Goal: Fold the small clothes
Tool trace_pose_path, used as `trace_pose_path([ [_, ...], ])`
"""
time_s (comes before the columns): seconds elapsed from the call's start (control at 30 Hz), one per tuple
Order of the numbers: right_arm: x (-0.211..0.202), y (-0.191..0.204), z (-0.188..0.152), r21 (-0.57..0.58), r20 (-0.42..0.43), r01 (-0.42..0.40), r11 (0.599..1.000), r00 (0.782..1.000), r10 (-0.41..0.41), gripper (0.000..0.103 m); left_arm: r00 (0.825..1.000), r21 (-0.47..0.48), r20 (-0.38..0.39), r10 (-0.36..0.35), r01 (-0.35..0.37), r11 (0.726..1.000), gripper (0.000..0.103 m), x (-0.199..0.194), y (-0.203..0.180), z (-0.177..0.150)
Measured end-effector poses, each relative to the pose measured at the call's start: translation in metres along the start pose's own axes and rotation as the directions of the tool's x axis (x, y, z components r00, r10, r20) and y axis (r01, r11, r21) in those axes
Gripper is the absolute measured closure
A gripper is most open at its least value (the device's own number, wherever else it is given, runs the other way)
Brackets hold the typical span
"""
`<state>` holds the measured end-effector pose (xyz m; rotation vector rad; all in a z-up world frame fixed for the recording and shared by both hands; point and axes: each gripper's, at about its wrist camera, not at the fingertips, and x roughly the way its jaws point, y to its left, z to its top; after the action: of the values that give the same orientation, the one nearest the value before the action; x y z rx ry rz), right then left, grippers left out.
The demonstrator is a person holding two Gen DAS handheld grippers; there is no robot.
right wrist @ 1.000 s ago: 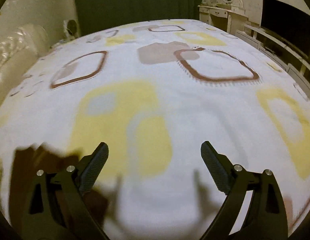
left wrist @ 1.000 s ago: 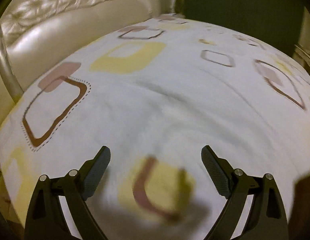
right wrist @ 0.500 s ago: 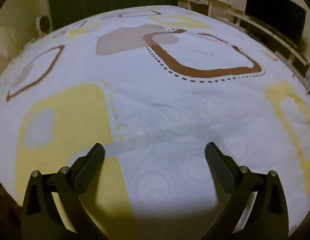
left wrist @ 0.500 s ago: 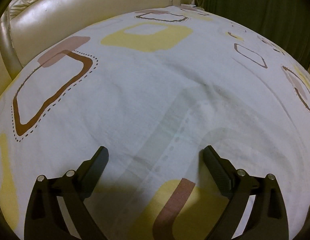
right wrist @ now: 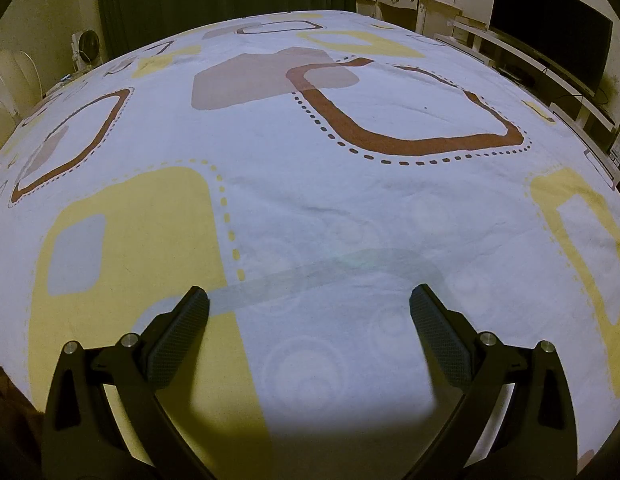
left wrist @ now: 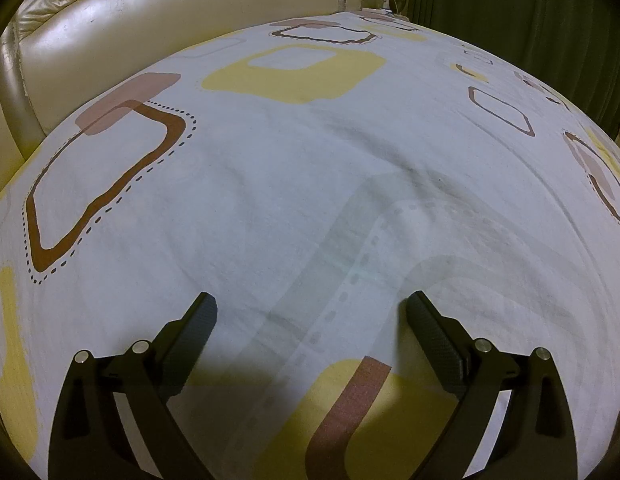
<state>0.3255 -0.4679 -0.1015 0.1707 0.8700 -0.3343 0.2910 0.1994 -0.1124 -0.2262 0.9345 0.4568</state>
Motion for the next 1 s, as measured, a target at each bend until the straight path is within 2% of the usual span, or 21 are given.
trace_pose_path([
  [1.0, -0.0002, -0.0004, -0.0004, 0.002, 0.0, -0.001, 1.0, 1.0, 0.001, 0.002, 1.0, -0.002, 0.001, -0.001, 0.001, 1.0, 0.008, 0.0012, 0.0008, 0.001],
])
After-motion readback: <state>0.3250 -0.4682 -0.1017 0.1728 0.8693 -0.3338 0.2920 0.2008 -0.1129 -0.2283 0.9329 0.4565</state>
